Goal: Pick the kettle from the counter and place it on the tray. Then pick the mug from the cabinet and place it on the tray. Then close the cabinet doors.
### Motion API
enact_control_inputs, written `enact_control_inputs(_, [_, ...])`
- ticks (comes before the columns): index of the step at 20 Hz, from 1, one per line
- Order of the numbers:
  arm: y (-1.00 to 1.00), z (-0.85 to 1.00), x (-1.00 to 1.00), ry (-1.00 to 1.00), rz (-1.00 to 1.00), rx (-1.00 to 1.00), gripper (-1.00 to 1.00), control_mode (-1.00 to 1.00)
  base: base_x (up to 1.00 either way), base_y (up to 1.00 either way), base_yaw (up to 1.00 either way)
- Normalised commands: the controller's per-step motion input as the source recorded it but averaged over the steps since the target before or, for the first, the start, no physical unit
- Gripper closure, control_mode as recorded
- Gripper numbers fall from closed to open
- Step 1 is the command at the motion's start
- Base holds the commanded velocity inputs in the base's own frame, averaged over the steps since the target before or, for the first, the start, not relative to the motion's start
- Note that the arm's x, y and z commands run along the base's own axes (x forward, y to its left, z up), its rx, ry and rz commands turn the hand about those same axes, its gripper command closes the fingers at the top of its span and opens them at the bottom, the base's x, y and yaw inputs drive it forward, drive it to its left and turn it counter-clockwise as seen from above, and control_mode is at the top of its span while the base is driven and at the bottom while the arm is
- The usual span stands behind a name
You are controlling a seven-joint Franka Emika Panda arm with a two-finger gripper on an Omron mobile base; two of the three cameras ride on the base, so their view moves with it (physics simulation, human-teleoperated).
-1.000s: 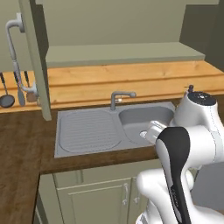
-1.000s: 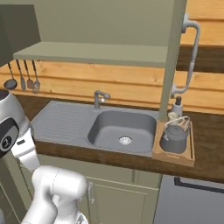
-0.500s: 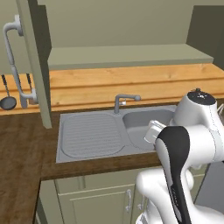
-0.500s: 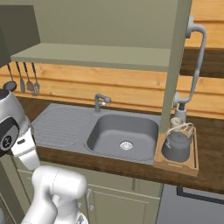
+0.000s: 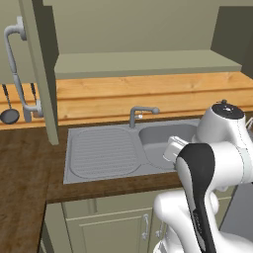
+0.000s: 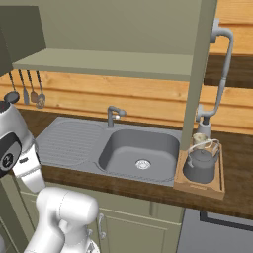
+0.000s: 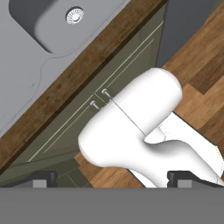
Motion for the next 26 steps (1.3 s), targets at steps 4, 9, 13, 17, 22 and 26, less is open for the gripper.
enact_control_inputs(4, [0.0, 0.0, 0.0, 0.0, 0.0, 0.0, -1.0, 1.0, -0.03, 0.0, 0.0])
enact_control_inputs(9, [-0.31, 0.11, -0.46, -0.19, -0.07, 0.03, -1.0, -1.0, 0.0, 0.0, 0.0])
enact_control_inputs(13, [-0.62, 0.46, -0.39, -0.24, -0.08, 0.05, -1.0, -1.0, 0.0, 0.0, 0.0])
enact_control_inputs(17, [-0.63, 0.39, -0.37, -0.3, -0.03, 0.06, -1.0, -1.0, 0.0, 0.0, 0.0])
enact_control_inputs(22, [-0.65, 0.15, -0.67, -0.49, -0.01, 0.12, -1.0, -1.0, 0.0, 0.0, 0.0])
enact_control_inputs(26, [-0.75, 0.14, -0.43, -0.5, 0.0, 0.07, -1.0, -1.0, 0.0, 0.0, 0.0])
